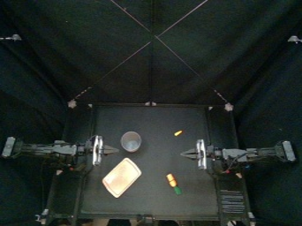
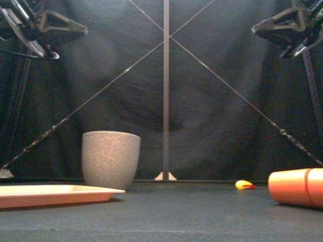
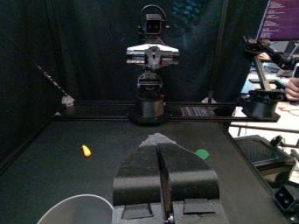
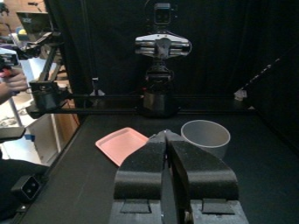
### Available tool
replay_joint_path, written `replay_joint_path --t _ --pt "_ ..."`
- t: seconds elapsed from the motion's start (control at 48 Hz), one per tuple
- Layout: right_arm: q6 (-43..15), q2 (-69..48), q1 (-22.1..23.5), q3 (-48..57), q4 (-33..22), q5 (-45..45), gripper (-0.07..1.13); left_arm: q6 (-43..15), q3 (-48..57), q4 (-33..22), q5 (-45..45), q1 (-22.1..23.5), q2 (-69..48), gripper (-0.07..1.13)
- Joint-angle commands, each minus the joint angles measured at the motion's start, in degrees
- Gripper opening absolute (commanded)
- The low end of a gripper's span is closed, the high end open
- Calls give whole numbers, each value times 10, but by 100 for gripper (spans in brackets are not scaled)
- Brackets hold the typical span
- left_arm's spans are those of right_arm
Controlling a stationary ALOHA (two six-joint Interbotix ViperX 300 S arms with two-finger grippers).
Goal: Pick the shrimp then place it on the pink plate
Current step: Pick the shrimp
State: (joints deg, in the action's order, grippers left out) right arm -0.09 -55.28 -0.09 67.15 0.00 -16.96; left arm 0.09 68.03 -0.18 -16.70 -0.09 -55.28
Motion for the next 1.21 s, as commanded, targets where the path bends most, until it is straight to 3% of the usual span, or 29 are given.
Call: replay_joint_path --t 0.021,0.333,0.542,0.708,0.854,0.938,1.208 --pt "-4 20 18 1 0 11 4 -2 -24 2 28 2 10 8" --pt "-4 120 132 -53 -4 213 6 -4 -44 8 91 -23 11 7" --pt "5 167 197 -109 -69 323 30 -4 -42 8 96 -48 11 7" --pt "-5 198 236 -128 -180 347 60 -4 -41 8 96 -53 11 7" --pt "-9 224 248 -135 -195 345 83 -4 -37 8 96 -54 11 7" --pt "-9 235 250 -134 -193 341 88 -4 -35 8 95 -59 11 7" --pt "2 294 265 -133 -200 339 88 -4 -32 8 95 -71 11 7"
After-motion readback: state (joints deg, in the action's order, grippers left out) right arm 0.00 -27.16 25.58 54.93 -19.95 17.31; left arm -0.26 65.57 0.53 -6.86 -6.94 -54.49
